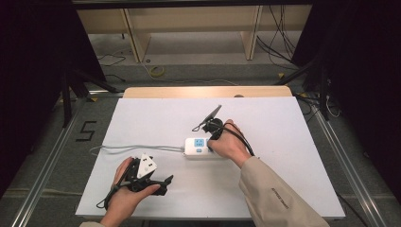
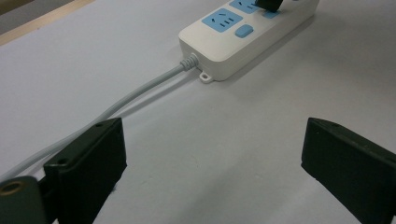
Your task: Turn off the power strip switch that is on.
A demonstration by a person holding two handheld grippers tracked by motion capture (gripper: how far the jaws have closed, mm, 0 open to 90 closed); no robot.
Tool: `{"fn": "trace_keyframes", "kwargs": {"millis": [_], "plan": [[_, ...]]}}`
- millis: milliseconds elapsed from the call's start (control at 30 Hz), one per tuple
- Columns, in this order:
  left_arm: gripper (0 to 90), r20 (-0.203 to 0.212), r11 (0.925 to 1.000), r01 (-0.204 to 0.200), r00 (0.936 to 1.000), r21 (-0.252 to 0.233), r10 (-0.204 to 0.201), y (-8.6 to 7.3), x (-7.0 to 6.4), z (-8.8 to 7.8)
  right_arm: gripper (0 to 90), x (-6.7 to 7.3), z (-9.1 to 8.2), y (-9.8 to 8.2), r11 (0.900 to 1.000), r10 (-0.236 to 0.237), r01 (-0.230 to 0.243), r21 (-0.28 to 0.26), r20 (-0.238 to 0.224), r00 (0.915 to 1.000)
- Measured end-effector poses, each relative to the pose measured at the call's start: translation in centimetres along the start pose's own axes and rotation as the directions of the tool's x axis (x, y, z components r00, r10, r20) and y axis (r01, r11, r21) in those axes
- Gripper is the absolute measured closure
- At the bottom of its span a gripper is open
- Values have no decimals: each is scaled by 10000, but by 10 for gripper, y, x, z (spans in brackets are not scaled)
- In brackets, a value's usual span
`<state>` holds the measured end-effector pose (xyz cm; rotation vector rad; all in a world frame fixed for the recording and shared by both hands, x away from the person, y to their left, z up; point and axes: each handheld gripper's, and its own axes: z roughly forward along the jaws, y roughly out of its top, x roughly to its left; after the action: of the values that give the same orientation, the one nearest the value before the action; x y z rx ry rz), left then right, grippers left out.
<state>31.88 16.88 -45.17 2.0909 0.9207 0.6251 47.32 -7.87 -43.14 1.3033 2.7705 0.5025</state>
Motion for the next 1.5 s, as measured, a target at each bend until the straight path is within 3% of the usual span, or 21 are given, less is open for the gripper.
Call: {"fn": "trace_keyframes", "kwargs": {"millis": [433,867,1500], "plan": [[60,-4,10000,0,10000,-7,0,0,0,0,900,9,1,5,9988,-433,420,251,541,9976],[59,-19,10000,-6,10000,-3,6,0,0,0,900,6,1,5,9993,-243,233,278,384,9990],[59,-11,10000,-9,10000,-28,9,0,-1,0,900,13,3,7,9970,-555,508,578,825,9950]]}}
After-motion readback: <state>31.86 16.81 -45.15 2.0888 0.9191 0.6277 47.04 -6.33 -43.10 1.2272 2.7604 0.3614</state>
